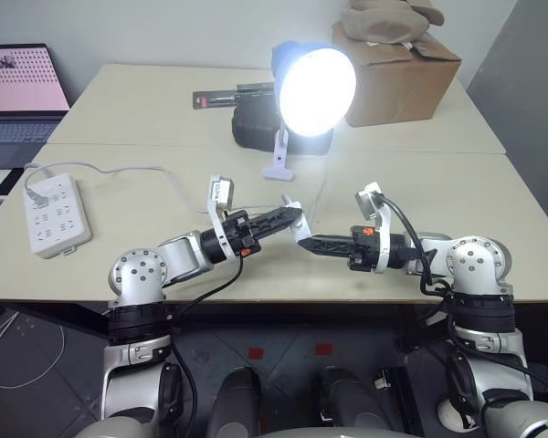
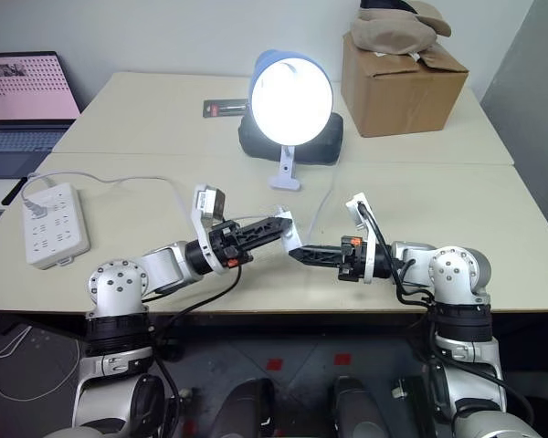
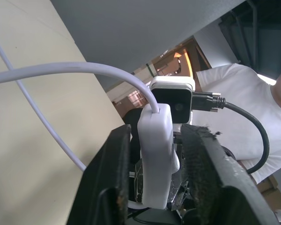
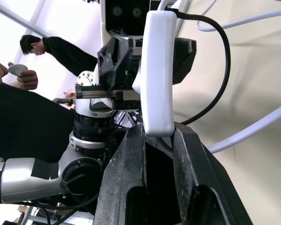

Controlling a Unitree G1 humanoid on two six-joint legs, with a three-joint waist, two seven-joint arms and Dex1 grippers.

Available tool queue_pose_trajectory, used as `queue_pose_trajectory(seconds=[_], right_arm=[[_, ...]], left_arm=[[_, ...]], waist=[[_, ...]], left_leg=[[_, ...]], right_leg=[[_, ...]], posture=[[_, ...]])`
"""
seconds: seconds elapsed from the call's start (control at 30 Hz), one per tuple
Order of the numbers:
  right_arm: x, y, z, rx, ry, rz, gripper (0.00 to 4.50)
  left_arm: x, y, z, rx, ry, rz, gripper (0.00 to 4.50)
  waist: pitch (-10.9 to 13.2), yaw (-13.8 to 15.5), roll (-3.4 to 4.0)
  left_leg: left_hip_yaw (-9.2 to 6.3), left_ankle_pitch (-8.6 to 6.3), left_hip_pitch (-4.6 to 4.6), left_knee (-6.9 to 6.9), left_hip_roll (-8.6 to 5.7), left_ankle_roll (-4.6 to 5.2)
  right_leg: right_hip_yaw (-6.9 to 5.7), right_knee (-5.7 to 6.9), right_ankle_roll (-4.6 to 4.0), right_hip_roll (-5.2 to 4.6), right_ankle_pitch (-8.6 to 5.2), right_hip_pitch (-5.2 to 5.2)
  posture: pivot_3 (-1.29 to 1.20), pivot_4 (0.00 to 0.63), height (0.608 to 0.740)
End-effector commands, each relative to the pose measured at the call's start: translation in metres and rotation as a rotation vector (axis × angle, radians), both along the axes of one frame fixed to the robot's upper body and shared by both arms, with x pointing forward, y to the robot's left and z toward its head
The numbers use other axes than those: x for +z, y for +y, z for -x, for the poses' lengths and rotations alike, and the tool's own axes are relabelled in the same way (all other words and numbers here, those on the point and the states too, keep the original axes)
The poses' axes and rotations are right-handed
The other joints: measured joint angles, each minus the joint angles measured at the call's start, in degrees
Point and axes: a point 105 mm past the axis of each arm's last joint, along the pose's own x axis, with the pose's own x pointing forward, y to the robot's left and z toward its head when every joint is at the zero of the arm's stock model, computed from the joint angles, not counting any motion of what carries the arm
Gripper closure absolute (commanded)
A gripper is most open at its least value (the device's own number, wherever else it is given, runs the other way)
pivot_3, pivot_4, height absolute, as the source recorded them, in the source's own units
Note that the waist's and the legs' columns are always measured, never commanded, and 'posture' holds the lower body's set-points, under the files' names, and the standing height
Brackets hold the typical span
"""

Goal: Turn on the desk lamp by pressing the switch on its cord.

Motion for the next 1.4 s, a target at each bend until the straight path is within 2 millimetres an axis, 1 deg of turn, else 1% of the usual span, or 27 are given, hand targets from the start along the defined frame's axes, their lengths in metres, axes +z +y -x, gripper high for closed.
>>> queue_pose_trajectory(seconds=[0.03,0.1,0.2,0.27,0.33,0.4,0.47,0.53,0.6,0.63,0.7,0.8,0.83,0.87,0.93,0.97,1.0,1.03,1.13,1.2,1.3,1.33,1.4], right_arm=[[0.013,0.003,0.003,0.03,-0.051,-0.027,4.11],[0.012,0.003,0.001,0.023,-0.056,-0.024,4.11],[0.009,0.001,-0.011,-0.041,-0.089,0.005,4.11],[0.003,-0.002,-0.027,-0.117,-0.137,0.062,4.11],[-0.005,-0.007,-0.055,-0.242,-0.226,0.166,4.11],[-0.012,-0.012,-0.085,-0.35,-0.351,0.321,4.11],[-0.013,-0.015,-0.104,-0.404,-0.443,0.414,4.11],[-0.01,-0.015,-0.117,-0.424,-0.536,0.483,4.11],[-0.011,-0.013,-0.122,-0.407,-0.61,0.537,4.11],[-0.013,-0.012,-0.123,-0.378,-0.655,0.578,3.76],[-0.018,-0.01,-0.117,-0.295,-0.706,0.613,3.35],[-0.019,-0.011,-0.109,-0.243,-0.714,0.604,2.66],[-0.019,-0.013,-0.107,-0.24,-0.716,0.604,2.51],[-0.017,-0.015,-0.104,-0.239,-0.713,0.598,2.17],[-0.013,-0.02,-0.099,-0.245,-0.707,0.585,1.75],[-0.011,-0.022,-0.095,-0.251,-0.701,0.577,1.62],[-0.01,-0.023,-0.093,-0.255,-0.697,0.574,1.38],[-0.008,-0.026,-0.09,-0.262,-0.691,0.569,1.04],[0.002,-0.038,-0.074,-0.306,-0.687,0.551,0.31],[0.011,-0.048,-0.066,-0.371,-0.692,0.541,0.01],[0.026,-0.057,-0.043,-0.448,-0.663,0.446,0.01],[0.029,-0.058,-0.035,-0.463,-0.652,0.419,0.01],[0.031,-0.06,-0.027,-0.491,-0.638,0.398,0.01]], left_arm=[[0.011,0.008,-0.001,0.02,-0.037,0.013,1.79],[0.013,0.011,-0.001,0.029,-0.038,0.006,1.44],[0.016,0.023,0.0,0.07,-0.058,-0.023,0.91],[0.019,0.037,-0.002,0.125,-0.069,-0.037,0.57],[0.02,0.054,-0.003,0.21,-0.113,-0.129,0.07],[0.019,0.065,-0.002,0.275,-0.178,-0.276,0.03],[0.018,0.07,-0.003,0.316,-0.234,-0.381,0.03],[0.013,0.074,-0.007,0.356,-0.316,-0.518,0.03],[0.01,0.076,-0.011,0.385,-0.368,-0.583,0.03],[0.01,0.075,-0.012,0.391,-0.387,-0.595,0.0],[0.007,0.073,-0.013,0.391,-0.425,-0.63,0.0],[0.006,0.071,-0.014,0.387,-0.439,-0.628,0.0],[0.006,0.072,-0.015,0.391,-0.442,-0.626,0.0],[0.006,0.072,-0.016,0.393,-0.442,-0.622,0.0],[0.006,0.072,-0.019,0.403,-0.444,-0.622,0.0],[0.006,0.072,-0.021,0.406,-0.444,-0.621,0.0],[0.006,0.072,-0.021,0.407,-0.445,-0.62,0.0],[0.006,0.072,-0.022,0.408,-0.443,-0.612,0.0],[0.006,0.069,-0.024,0.41,-0.443,-0.605,0.0],[0.005,0.069,-0.025,0.421,-0.44,-0.606,0.0],[-0.003,0.07,-0.029,0.46,-0.426,-0.635,0.0],[-0.005,0.072,-0.03,0.476,-0.432,-0.657,0.0],[-0.007,0.075,-0.031,0.495,-0.439,-0.685,0.0]], waist=[[0.0,0.0,0.0],[0.0,0.0,0.0],[0.0,-0.05,0.0],[0.0,-0.09,0.0],[0.0,-0.29,0.0],[0.01,-0.59,0.01],[0.02,-0.66,0.03],[0.02,-0.47,0.03],[0.02,-0.03,0.03],[0.02,0.22,0.03],[0.01,0.37,0.02],[0.01,0.4,0.02],[0.01,0.39,0.02],[0.01,0.34,0.02],[0.02,0.35,0.02],[0.02,0.35,0.03],[0.02,0.31,0.03],[0.02,0.29,0.03],[0.02,0.29,0.02],[0.01,0.38,0.02],[0.01,0.4,0.02],[0.01,0.39,0.02],[0.01,0.28,0.02]], left_leg=[[0.01,0.0,0.0,0.0,0.0,0.0],[0.01,0.0,0.0,0.0,0.0,0.0],[0.0,0.0,0.0,0.0,0.0,0.0],[0.02,0.0,0.0,0.0,0.02,0.0],[0.06,0.0,0.02,0.01,0.04,0.0],[0.09,0.0,0.02,0.02,0.02,0.0],[0.1,0.0,0.02,0.0,0.01,0.0],[0.1,0.0,0.03,0.0,0.04,0.0],[0.12,0.0,0.01,-0.03,0.02,0.0],[0.15,0.0,0.01,-0.05,0.01,0.0],[0.15,-0.01,-0.07,-0.07,0.01,0.0],[0.21,-0.03,-0.12,-0.1,-0.05,0.03],[0.2,-0.04,-0.13,-0.12,-0.05,0.03],[0.2,-0.05,-0.13,-0.13,-0.03,0.02],[0.16,-0.05,-0.12,-0.2,-0.02,0.02],[0.11,-0.05,-0.12,-0.22,-0.01,0.01],[0.1,-0.05,-0.11,-0.22,0.0,0.01],[0.11,-0.04,-0.09,-0.23,0.02,0.01],[0.12,-0.04,-0.09,-0.2,0.02,0.02],[0.15,-0.04,-0.1,-0.18,0.0,0.02],[0.14,-0.04,-0.1,-0.17,-0.01,0.02],[0.14,-0.04,-0.1,-0.18,-0.01,0.02],[0.1,-0.04,-0.1,-0.19,0.02,0.02]], right_leg=[[0.0,0.0,0.01,0.0,0.0,0.0],[0.0,-0.01,0.01,0.0,0.0,0.0],[0.0,-0.02,0.0,0.0,0.01,0.0],[0.0,-0.02,0.03,0.0,0.0,0.0],[0.0,-0.02,0.06,0.0,0.01,-0.02],[0.02,-0.05,0.11,-0.01,0.04,-0.04],[0.03,-0.08,0.1,-0.01,0.09,-0.06],[0.03,-0.08,0.08,-0.01,0.1,-0.06],[0.09,-0.17,-0.07,-0.04,0.19,-0.04],[0.08,-0.25,-0.12,-0.04,0.24,-0.03],[0.07,-0.43,-0.11,-0.19,0.27,0.0],[0.04,-0.45,-0.11,-0.35,0.27,-0.02],[0.03,-0.45,-0.11,-0.36,0.27,-0.02],[0.04,-0.44,-0.11,-0.36,0.27,-0.03],[0.04,-0.43,-0.11,-0.35,0.27,-0.04],[0.02,-0.42,-0.1,-0.35,0.27,-0.04],[0.02,-0.41,-0.11,-0.34,0.27,-0.04],[0.02,-0.39,-0.1,-0.33,0.27,-0.04],[0.0,-0.39,-0.1,-0.32,0.27,-0.04],[0.0,-0.39,-0.09,-0.33,0.26,-0.03],[0.01,-0.39,-0.08,-0.34,0.26,-0.02],[0.01,-0.39,-0.07,-0.34,0.26,-0.02],[0.01,-0.39,-0.02,-0.33,0.23,-0.01]], posture=[[0.0,0.15,0.74],[0.0,0.15,0.74],[0.0,0.15,0.74],[0.0,0.15,0.74],[0.0,0.15,0.74],[0.0,0.15,0.74],[0.0,0.15,0.74],[0.0,0.15,0.74],[0.0,0.15,0.74],[0.0,0.15,0.74],[0.0,0.15,0.74],[0.0,0.15,0.74],[0.0,0.15,0.74],[0.0,0.15,0.74],[0.0,0.15,0.74],[0.0,0.15,0.74],[0.0,0.15,0.74],[0.0,0.15,0.74],[0.0,0.15,0.74],[0.0,0.15,0.74],[0.0,0.15,0.74],[0.0,0.15,0.74],[0.0,0.15,0.74]])
